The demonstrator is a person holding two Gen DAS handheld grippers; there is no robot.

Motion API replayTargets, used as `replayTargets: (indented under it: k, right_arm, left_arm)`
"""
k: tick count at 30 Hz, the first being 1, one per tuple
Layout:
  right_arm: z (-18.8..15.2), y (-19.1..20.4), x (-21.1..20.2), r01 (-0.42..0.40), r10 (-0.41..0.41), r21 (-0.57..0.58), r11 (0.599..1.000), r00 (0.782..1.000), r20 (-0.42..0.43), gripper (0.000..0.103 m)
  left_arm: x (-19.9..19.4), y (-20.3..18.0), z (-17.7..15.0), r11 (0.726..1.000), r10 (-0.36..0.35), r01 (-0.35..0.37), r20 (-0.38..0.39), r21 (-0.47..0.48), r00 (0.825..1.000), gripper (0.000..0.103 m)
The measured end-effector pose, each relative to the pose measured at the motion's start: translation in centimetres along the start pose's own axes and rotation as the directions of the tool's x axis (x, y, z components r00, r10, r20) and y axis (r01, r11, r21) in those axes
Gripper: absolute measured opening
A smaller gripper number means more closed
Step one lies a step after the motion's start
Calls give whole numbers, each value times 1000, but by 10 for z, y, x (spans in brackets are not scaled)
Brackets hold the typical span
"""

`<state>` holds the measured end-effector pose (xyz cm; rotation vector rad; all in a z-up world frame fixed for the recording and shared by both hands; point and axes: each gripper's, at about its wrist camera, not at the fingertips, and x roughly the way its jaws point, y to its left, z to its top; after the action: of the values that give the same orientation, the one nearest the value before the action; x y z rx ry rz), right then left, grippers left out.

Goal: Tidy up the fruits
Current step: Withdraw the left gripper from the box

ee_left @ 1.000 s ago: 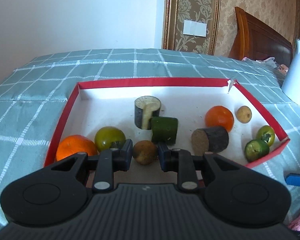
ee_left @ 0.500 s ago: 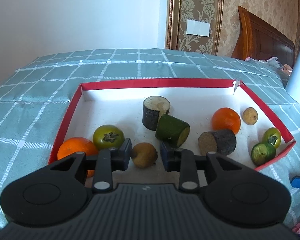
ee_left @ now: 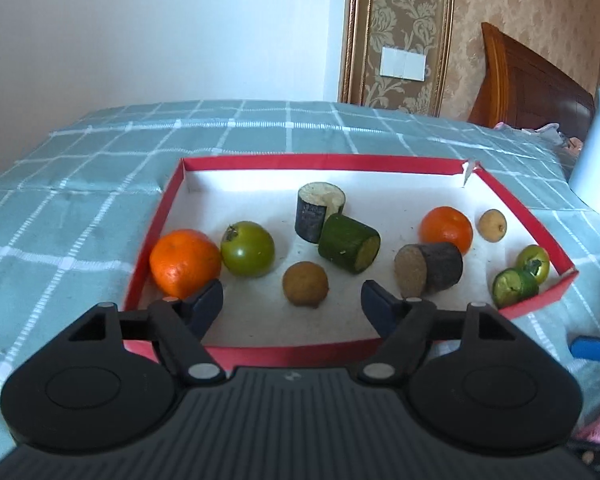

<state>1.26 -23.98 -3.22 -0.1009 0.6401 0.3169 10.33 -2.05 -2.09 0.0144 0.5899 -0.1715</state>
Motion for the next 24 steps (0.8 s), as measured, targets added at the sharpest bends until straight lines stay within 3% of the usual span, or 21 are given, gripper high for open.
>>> replayTargets:
  k: [4,5,7,10,13,18,24]
  right_arm:
    - [0,1,0,1,-1,-2,1000,1000,0,89]
    - [0,1,0,2,-2,-2,1000,1000,-1,89]
    - [0,1,3,24,-24,8,1000,1000,-18,103]
    - [0,0,4,38,-38,11,999,999,-18,103]
    - [-2,0,0,120,-120,59,991,993,2,103]
    - [-7,-3,-14,112,-128,206,972,989,68,103]
    - [3,9,-27,174,-200,212,962,974,110,103]
  left_arm:
    - [-26,2,-6,999,32,-31,58,-22,998,94]
    - [-32,2,-8,999,35,-34,73,-24,997,95]
    - [-43,3,-14,999,35,-32,79,-30,996,99]
    - [-62,4,-24,998,26,-20,91,-61,996,103]
    - [-80,2,-34,997,28,-21,100,-72,995,103]
    - [-96,2,-44,992,97,-88,96,-92,991,103]
    - [-105,1,-42,985,146,-136,90,-105,985,103]
